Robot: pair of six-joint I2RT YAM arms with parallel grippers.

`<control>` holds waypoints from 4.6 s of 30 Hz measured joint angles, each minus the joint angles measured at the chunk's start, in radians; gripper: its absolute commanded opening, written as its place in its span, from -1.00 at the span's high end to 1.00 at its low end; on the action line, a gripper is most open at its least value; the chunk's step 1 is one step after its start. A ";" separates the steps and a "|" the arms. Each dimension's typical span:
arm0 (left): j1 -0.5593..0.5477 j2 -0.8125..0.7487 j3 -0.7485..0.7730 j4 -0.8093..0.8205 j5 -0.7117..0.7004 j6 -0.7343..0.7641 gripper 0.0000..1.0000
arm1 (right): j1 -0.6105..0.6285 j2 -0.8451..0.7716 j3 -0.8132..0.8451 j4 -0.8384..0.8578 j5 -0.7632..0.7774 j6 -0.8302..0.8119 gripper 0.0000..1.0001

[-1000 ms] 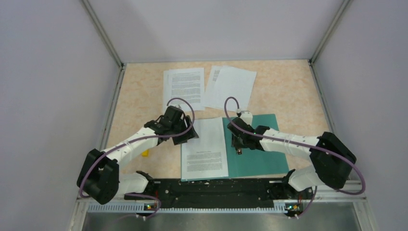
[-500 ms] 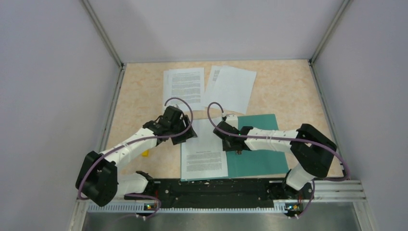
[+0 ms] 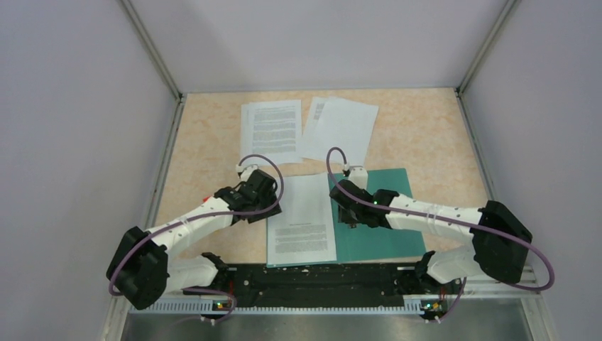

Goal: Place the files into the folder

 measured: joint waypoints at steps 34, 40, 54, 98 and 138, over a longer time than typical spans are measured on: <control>-0.117 0.140 -0.008 -0.093 -0.150 -0.108 -0.25 | -0.006 0.008 -0.100 -0.026 -0.049 0.014 0.63; -0.117 0.148 -0.002 -0.098 -0.151 -0.108 -0.25 | -0.006 0.024 -0.108 -0.008 -0.051 0.016 0.77; -0.115 0.170 0.008 -0.105 -0.147 -0.112 -0.25 | -0.006 0.031 -0.112 -0.007 -0.042 0.052 1.00; -0.053 0.243 0.067 -0.151 -0.081 -0.103 -0.27 | -0.013 0.013 -0.137 -0.101 0.084 0.167 1.00; -0.054 0.409 0.246 -0.171 -0.128 0.034 -0.70 | -0.025 0.081 -0.099 0.116 -0.040 -0.044 1.00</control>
